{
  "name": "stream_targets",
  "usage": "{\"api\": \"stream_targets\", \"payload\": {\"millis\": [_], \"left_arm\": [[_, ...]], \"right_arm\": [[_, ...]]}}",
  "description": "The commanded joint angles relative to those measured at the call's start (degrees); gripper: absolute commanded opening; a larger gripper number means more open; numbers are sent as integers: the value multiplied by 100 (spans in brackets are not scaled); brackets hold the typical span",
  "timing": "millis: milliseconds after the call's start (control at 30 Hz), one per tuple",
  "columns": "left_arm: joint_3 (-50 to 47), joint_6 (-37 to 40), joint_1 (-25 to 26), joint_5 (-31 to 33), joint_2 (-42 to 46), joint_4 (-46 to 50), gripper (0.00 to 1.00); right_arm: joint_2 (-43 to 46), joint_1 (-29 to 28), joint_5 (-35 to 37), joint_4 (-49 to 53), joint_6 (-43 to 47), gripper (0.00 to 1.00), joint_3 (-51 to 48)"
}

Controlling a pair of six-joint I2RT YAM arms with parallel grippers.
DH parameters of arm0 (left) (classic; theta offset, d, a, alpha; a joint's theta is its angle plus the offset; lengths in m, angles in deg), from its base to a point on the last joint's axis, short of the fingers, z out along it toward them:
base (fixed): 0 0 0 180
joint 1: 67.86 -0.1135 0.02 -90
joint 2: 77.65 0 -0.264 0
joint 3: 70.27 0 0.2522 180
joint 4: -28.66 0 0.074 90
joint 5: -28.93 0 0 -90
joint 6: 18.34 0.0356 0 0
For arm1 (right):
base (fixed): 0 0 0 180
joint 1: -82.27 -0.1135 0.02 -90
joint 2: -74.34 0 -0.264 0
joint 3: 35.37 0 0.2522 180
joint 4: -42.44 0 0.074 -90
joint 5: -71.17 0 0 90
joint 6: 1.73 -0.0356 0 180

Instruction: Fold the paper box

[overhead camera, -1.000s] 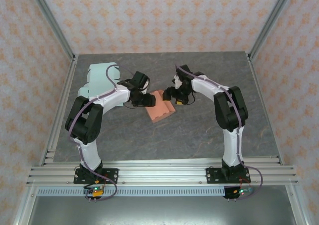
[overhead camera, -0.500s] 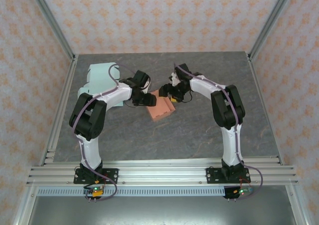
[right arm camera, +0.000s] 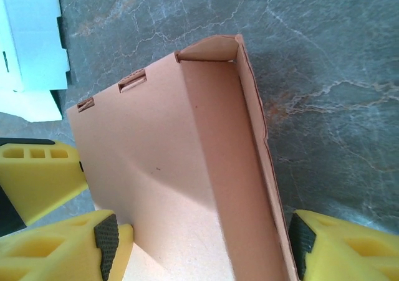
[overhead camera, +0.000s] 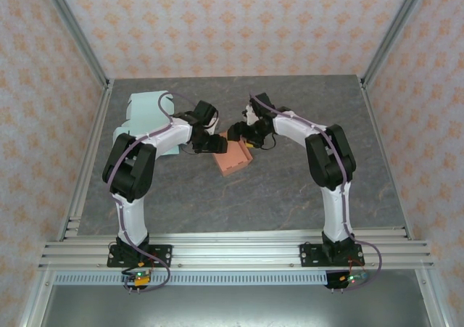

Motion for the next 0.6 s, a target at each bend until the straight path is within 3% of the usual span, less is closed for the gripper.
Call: {"api": "stream_targets", "payload": {"millis": [0, 300, 567], "left_arm": [[37, 145, 9, 1, -245, -25, 63], [32, 227, -32, -84, -297, -8, 63], [50, 229, -32, -94, -341, -33, 64]], "right_arm": [[468, -35, 13, -92, 31, 75, -180], [260, 460, -18, -652, -358, 74, 2], [-505, 152, -392, -717, -593, 68, 853]]}}
